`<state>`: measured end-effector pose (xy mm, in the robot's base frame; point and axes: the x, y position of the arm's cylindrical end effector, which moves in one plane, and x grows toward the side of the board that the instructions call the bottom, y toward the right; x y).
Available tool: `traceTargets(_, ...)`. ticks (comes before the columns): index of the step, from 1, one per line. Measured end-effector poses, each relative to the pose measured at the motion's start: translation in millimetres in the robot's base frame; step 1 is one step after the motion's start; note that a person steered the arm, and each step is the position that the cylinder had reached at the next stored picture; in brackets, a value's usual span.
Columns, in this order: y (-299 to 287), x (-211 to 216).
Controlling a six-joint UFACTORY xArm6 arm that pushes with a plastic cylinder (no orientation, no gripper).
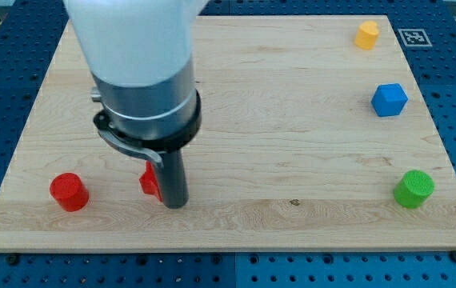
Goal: Move red star to the red circle
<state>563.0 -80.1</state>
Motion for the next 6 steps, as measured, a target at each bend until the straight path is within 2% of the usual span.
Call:
traceTargets(2,-36,-26)
traceTargets(4,6,-28)
traceTargets(6,-27,-53)
